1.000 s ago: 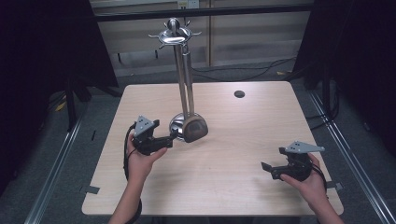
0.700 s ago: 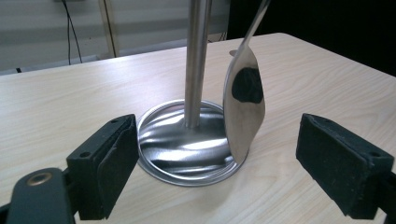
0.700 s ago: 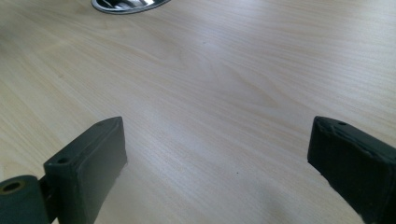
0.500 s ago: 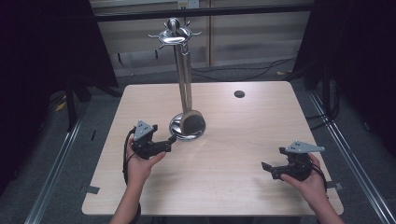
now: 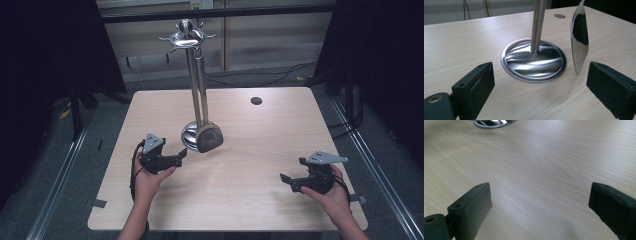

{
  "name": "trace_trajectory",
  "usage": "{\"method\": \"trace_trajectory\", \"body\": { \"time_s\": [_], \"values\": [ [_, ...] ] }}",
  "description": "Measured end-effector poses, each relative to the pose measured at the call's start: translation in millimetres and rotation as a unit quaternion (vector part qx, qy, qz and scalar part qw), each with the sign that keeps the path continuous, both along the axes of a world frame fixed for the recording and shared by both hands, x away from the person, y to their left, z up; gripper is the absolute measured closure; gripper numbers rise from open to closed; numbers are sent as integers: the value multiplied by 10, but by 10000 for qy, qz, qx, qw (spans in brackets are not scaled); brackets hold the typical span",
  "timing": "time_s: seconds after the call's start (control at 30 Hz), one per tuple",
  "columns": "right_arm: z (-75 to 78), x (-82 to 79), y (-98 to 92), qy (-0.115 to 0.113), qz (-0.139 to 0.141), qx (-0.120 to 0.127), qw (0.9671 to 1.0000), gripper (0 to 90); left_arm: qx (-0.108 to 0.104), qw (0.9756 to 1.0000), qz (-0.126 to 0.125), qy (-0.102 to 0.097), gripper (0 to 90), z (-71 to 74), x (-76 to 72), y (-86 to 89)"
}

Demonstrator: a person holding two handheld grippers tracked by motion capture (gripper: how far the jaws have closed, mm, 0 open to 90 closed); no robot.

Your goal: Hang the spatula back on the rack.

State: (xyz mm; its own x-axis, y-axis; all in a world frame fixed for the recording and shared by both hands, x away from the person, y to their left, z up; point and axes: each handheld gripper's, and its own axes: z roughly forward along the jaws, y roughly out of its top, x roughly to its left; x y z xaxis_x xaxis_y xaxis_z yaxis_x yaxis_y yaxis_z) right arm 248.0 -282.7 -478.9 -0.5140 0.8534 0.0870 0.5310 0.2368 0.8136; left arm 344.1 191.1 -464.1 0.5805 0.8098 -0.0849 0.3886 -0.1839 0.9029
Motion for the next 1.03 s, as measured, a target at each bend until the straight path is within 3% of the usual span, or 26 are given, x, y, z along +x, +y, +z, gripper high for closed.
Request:
{"method": "trace_trajectory", "body": {
  "time_s": [0.1,0.17,0.53,0.57,0.6,0.73,1.03],
  "values": [
    [-4,-1,2,14,3,11,10000,41,23,10000,-26,0,73,1,-6,30],
    [-13,4,6,6,30,-1,10000,40,-72,10000,27,-14,66,-3,-10,37],
    [-48,13,-26,37,49,-60,10000,34,47,10000,10,48,58,-41,-8,141],
    [-51,16,-32,42,33,-66,10000,33,175,9998,-23,68,58,-45,-8,160],
    [-54,17,-36,57,44,-61,10000,31,63,9999,16,86,58,-62,-8,152],
    [-64,17,-35,69,67,-66,9999,28,156,9997,-24,172,58,-93,-2,192],
    [-79,19,-26,39,99,-70,9999,27,55,9998,-35,192,60,-97,-2,168]
  ]
}}
